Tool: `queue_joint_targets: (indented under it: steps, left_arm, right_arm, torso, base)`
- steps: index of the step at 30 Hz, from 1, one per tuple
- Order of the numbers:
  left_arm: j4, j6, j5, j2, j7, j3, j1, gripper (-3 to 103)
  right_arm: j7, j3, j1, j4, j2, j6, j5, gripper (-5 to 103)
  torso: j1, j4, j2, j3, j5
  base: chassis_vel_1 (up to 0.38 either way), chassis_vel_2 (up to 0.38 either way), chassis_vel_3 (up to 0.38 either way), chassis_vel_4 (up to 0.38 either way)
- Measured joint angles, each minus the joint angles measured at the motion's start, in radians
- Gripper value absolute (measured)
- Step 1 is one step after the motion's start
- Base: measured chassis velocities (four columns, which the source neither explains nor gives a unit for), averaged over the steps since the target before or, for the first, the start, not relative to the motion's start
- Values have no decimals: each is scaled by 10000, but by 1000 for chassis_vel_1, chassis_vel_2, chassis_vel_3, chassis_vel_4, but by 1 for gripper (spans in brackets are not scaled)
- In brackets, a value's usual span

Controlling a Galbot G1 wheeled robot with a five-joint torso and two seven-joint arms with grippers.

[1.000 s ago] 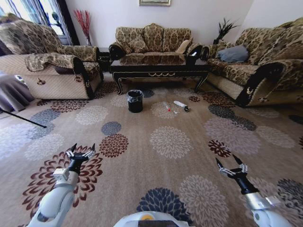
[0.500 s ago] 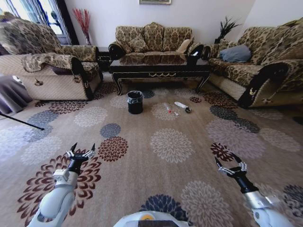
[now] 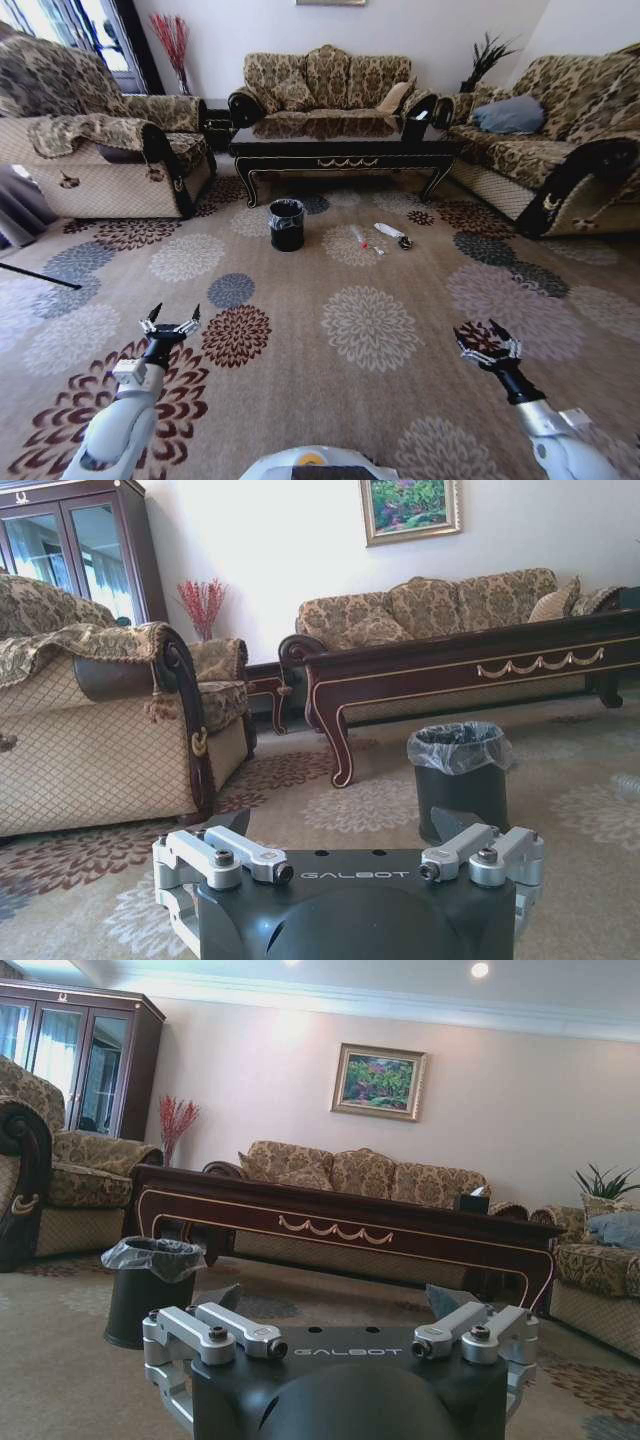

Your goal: Move to the front of the table and pick up the trash from the floor, then place it into the trash bin.

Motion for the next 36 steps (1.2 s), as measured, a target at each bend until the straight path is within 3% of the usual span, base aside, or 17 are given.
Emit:
queue_joint_targets:
  steps: [36]
  left_arm:
    - [203, -102, -93, 16, -23, -48, -33, 100]
  right_arm:
    - [-277, -35, -42, 189, 124, -67, -39, 100]
  torso:
    - [1, 2, 0, 15, -3]
  base:
    - [-103, 104, 101, -103]
